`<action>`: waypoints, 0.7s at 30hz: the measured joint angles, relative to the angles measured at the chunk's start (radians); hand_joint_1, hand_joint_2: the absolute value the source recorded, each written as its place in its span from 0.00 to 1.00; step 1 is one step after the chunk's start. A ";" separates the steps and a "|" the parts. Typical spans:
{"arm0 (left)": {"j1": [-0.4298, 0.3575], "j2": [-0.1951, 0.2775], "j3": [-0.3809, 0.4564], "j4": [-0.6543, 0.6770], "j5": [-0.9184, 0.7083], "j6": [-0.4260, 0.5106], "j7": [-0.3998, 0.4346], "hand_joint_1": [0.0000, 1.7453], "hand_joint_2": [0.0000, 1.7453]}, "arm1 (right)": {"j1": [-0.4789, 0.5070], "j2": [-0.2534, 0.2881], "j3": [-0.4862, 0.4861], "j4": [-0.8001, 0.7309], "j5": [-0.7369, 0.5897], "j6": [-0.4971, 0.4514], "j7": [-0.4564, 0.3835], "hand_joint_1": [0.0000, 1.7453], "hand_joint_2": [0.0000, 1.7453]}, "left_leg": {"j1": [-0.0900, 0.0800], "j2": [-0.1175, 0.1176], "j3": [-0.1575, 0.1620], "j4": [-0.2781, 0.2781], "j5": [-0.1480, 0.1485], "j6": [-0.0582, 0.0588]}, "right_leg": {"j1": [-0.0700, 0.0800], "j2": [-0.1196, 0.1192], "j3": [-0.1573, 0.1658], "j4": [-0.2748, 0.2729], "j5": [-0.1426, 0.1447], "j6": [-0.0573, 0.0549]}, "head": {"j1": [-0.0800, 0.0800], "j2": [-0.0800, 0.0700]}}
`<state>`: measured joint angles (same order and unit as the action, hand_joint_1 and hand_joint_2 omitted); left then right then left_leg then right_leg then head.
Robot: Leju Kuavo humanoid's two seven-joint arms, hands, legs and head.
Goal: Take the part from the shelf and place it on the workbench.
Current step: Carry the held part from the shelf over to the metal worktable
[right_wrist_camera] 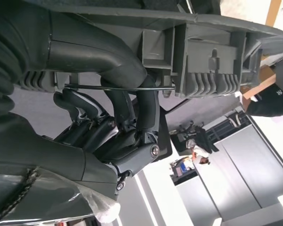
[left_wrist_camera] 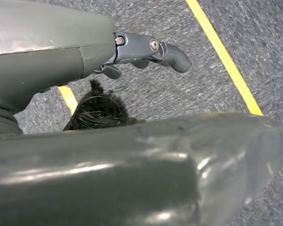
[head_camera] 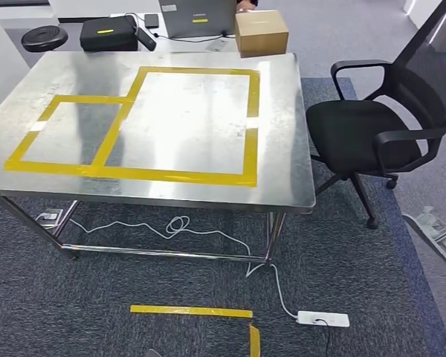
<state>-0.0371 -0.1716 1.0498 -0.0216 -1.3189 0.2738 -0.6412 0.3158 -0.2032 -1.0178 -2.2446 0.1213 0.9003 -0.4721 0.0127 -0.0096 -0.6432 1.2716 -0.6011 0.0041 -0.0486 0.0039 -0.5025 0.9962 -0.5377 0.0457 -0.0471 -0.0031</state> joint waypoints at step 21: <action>0.020 -0.014 0.021 -0.049 0.016 -0.004 0.008 0.00 0.00 | -0.066 0.036 -0.100 -0.056 -0.057 0.096 0.032 1.00 1.00 | -0.007 -0.003 0.088 -0.245 0.091 0.017 | -0.003 0.006 0.015 -0.030 0.004 0.030 | 0.000 0.000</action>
<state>-0.0168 -0.1856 1.0708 -0.0709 -1.3027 0.2698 -0.6329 0.2502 -0.1671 -1.1181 -2.3004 0.0640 0.9958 -0.4400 0.0058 -0.0121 -0.5548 1.0268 -0.5101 0.0210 -0.0515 0.0102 -0.4875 0.9667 -0.5333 0.0758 -0.0475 -0.0027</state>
